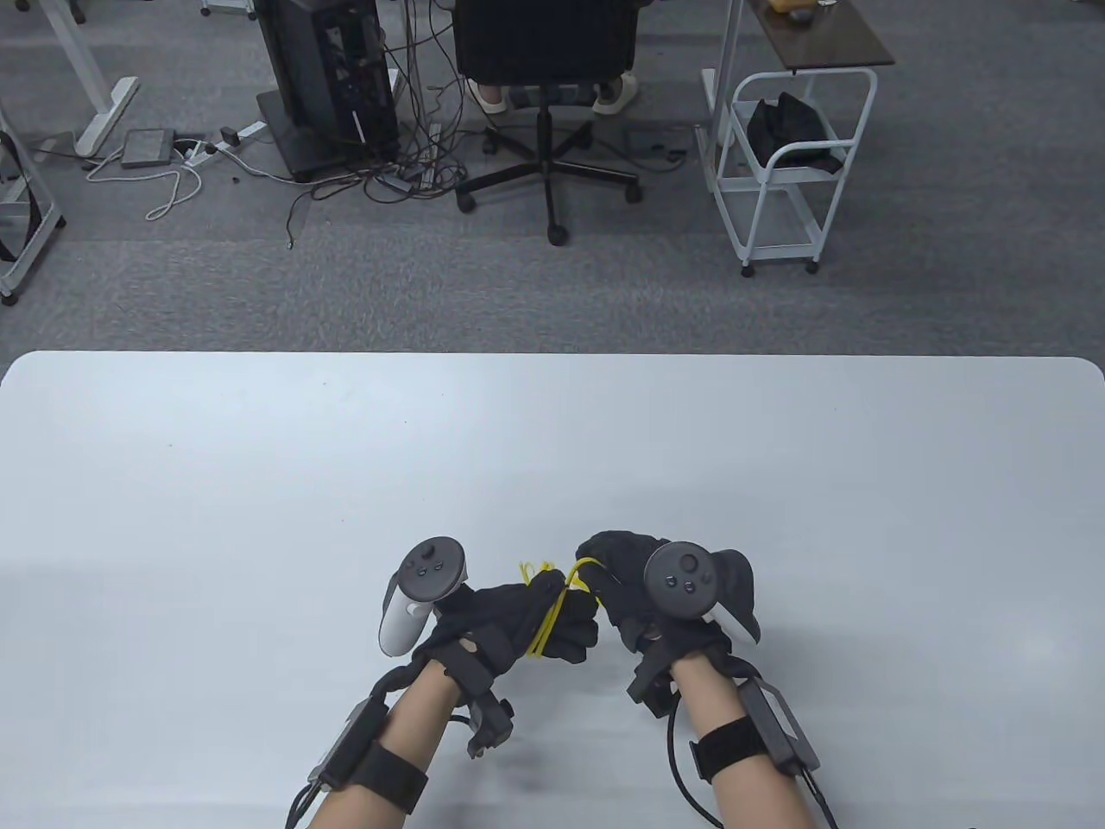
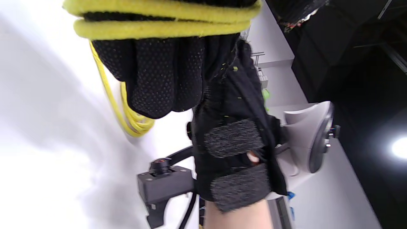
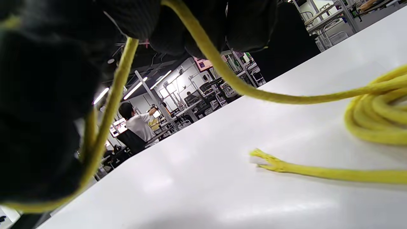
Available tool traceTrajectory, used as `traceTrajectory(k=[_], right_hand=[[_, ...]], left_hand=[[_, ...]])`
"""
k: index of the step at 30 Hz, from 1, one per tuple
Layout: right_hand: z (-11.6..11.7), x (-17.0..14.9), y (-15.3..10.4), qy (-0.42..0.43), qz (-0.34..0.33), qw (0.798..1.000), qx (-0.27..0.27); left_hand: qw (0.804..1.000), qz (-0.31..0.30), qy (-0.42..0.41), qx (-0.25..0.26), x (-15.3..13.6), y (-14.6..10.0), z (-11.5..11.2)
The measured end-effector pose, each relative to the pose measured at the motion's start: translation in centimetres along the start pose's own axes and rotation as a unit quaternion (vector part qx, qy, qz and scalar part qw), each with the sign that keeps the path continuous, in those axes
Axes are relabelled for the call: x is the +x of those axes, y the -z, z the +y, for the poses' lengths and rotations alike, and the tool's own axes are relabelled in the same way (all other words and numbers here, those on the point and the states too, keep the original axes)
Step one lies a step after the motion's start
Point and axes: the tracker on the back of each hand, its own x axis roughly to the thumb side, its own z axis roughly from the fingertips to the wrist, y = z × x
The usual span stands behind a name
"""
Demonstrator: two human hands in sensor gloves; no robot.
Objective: Coil the rope
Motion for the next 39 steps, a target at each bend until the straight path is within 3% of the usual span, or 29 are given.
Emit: traceTrajectory(k=[8, 13, 17, 25, 33, 39], right_hand=[[0.8, 2.1, -0.2, -0.024, -0.045, 0.998, -0.029], [1.6, 3.4, -0.4, -0.055, -0.075, 0.995, -0.019], [2.4, 4.4, -0.5, -0.058, -0.092, 0.994, -0.007], [4.1, 5.4, -0.7, -0.094, -0.111, 0.989, 0.024], [4.2, 5.4, -0.7, -0.104, -0.101, 0.989, 0.028], [4.5, 4.7, -0.5, -0.11, -0.081, 0.989, 0.05]], left_hand=[[0.994, 0.021, 0.027, 0.099, -0.1, -0.5, 0.2], [0.983, 0.044, 0.055, 0.172, 0.0, -1.1, 0.5], [0.977, 0.042, 0.026, 0.209, -0.1, -1.6, 1.0], [0.971, 0.031, 0.026, 0.236, -0.1, -2.0, 2.1], [0.965, -0.01, 0.009, 0.261, 0.2, -2.5, 2.7], [0.968, -0.072, -0.067, 0.233, 0.3, -2.5, 2.9]])
